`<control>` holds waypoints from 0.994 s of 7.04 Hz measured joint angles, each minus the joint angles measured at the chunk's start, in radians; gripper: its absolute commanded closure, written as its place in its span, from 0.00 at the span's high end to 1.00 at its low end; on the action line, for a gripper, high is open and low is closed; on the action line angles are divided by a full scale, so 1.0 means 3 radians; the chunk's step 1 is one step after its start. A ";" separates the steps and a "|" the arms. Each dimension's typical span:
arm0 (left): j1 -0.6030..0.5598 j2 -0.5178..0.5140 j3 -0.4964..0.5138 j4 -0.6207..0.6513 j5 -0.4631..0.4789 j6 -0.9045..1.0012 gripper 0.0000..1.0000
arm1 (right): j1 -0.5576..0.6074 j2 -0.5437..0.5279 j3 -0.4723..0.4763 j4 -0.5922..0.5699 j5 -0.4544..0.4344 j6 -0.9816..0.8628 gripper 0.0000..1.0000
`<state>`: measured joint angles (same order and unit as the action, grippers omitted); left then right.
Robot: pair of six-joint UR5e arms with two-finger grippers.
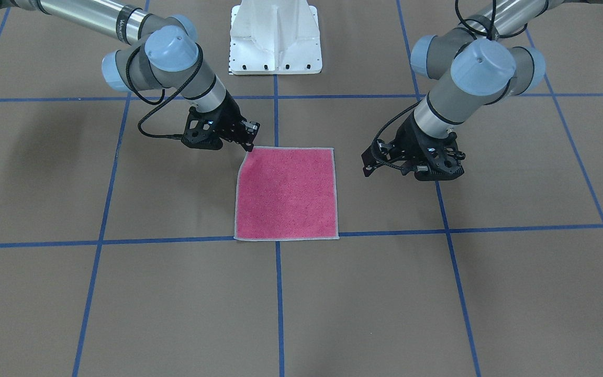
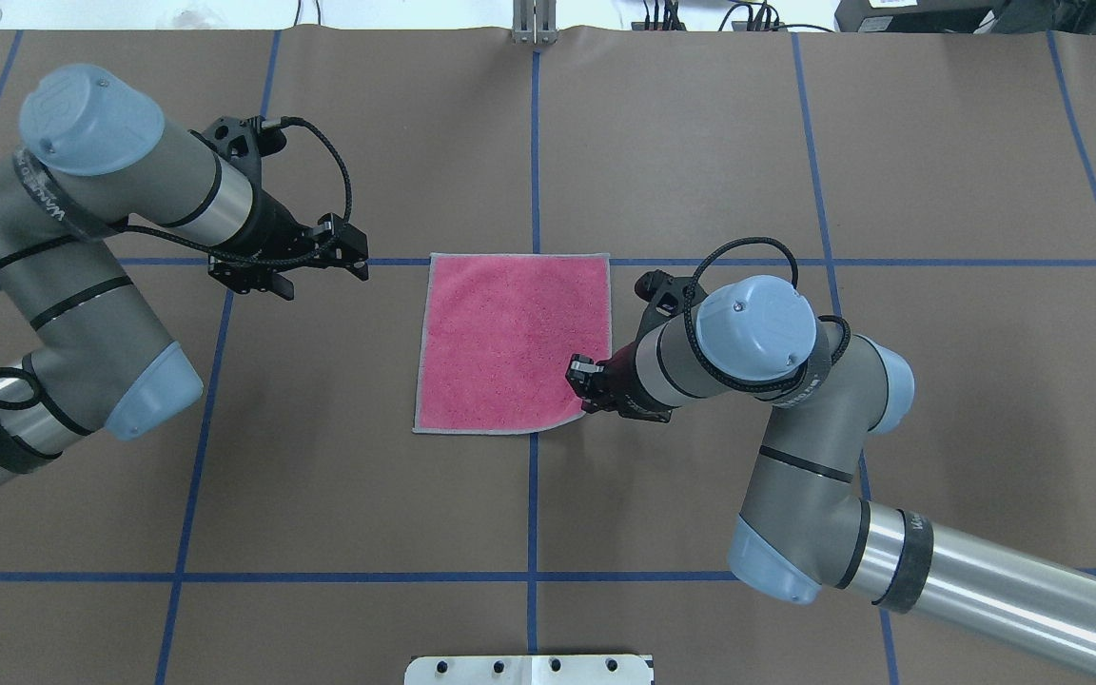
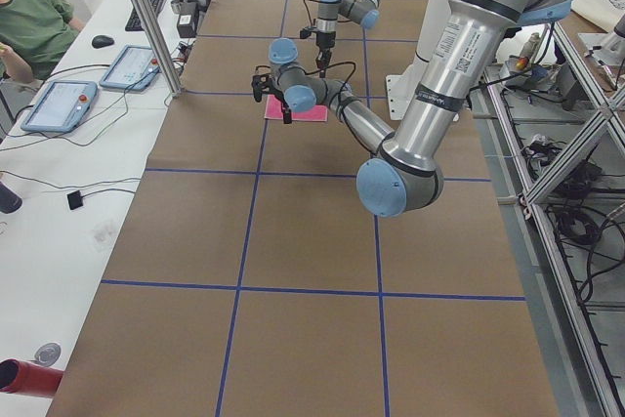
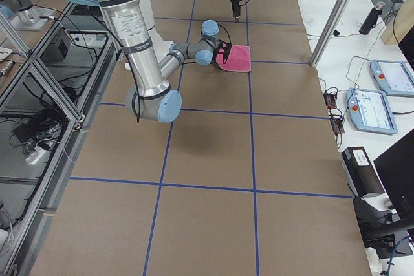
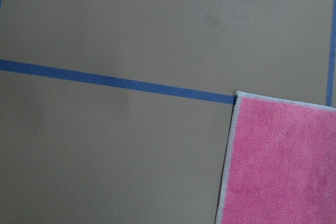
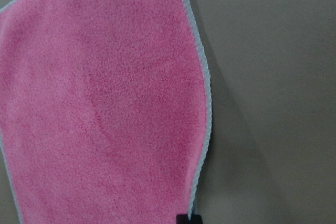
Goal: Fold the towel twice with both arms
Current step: 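Lower the left gripper to the towel's near corner while the right gripper holds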
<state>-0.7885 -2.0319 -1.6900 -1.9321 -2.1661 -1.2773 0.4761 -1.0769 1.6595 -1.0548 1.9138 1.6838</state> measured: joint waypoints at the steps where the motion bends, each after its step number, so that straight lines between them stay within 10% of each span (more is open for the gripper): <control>1: 0.0005 -0.0028 0.0015 -0.0007 0.0000 -0.0030 1.00 | 0.0033 0.0000 0.0000 -0.0001 0.0001 0.0001 0.00; 7: 0.0518 -0.0065 0.0079 -0.0348 0.0447 -0.0596 1.00 | 0.0124 0.0004 -0.0009 -0.0005 0.0012 0.0002 0.00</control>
<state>-0.6331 -2.0513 -1.6662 -2.0365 -2.0320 -1.4561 0.5134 -1.0756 1.6568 -1.0564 1.9174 1.6843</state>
